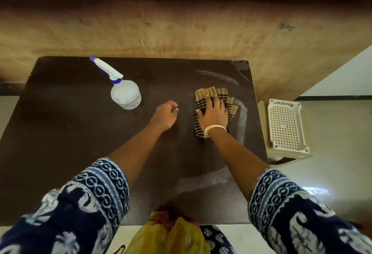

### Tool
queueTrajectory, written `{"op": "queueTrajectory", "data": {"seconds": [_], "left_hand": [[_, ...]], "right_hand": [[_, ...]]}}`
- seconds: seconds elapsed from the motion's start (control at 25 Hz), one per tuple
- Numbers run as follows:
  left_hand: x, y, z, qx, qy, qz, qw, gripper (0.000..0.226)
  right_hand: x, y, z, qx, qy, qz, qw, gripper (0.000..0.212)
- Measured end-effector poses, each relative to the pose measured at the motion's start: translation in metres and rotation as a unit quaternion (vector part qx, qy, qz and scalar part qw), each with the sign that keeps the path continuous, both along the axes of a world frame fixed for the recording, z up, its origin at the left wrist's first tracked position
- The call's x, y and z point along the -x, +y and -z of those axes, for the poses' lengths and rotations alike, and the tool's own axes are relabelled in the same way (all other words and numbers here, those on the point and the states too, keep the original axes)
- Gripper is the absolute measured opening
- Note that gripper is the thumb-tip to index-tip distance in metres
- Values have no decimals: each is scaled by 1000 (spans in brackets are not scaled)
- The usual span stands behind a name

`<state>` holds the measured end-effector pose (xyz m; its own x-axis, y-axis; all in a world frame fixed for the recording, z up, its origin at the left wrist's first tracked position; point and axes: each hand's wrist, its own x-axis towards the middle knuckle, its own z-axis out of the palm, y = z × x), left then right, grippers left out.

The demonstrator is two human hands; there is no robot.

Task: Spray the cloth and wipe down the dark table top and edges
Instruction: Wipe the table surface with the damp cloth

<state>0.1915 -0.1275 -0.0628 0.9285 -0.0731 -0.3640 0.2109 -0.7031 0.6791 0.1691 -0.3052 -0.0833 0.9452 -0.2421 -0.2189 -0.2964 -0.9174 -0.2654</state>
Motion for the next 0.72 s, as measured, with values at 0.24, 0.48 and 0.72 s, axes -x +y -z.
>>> {"op": "queueTrajectory", "data": {"seconds": [0.24,0.48,0.72], "left_hand": [[-33,6,22,-196,-70,114,972,50],[-64,5,50,-258,-82,120,955,61],[-57,14,77,-256,-176,84,947,58]], "right_hand": [[-7,4,38,31,9,-4,999,59],[-50,-6,49,59,-29,1,998,58],[-130,-9,49,57,-2,122,991,59]]}}
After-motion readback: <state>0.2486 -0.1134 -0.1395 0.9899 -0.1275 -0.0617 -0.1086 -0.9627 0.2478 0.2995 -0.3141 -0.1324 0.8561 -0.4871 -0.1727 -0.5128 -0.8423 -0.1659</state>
